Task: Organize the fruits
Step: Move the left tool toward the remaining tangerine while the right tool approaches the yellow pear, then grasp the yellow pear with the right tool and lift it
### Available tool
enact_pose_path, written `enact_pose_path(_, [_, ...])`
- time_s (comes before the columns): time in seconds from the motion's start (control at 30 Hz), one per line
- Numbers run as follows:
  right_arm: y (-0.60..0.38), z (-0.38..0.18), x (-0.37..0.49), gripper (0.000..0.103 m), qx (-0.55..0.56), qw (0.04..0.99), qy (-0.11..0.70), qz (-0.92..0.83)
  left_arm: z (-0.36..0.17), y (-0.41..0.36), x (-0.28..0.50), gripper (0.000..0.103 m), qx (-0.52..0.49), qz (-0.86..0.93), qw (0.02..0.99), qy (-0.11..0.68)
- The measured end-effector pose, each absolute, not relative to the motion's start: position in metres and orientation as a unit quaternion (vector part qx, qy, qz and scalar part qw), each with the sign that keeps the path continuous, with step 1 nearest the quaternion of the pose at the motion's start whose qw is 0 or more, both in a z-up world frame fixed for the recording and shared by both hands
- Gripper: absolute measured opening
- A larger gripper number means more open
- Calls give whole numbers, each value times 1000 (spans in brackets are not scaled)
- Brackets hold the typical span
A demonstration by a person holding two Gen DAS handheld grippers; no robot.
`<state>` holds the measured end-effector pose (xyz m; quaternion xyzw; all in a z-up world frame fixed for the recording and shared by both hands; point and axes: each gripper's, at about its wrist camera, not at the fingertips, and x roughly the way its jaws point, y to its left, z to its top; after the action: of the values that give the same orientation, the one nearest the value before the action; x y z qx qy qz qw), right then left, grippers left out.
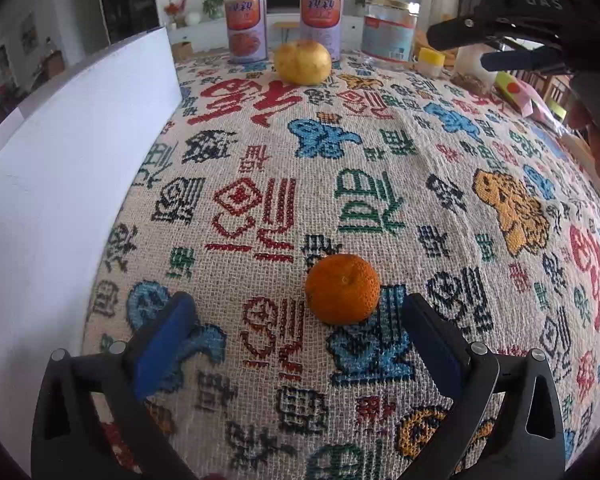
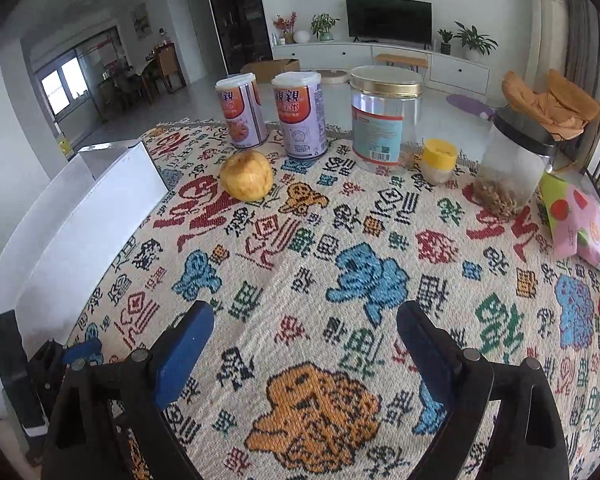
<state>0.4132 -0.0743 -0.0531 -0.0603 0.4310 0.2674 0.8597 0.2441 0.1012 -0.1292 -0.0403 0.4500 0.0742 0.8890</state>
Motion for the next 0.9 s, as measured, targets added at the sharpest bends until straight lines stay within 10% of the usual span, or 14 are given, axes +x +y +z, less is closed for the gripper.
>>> enact_pose_path(0.23, [59, -85, 501, 89, -115, 847, 431, 289, -129, 101, 244, 102, -41, 74, 889, 450])
enact_pose_path(0.43, [92, -121, 532, 68, -105, 845, 461, 249, -130, 101, 244, 102, -41, 74, 889, 450])
enact_pose_path(0.9, [-98, -80, 407, 68, -50, 850, 478, 217, -129, 101, 244, 103, -41, 75, 889, 449])
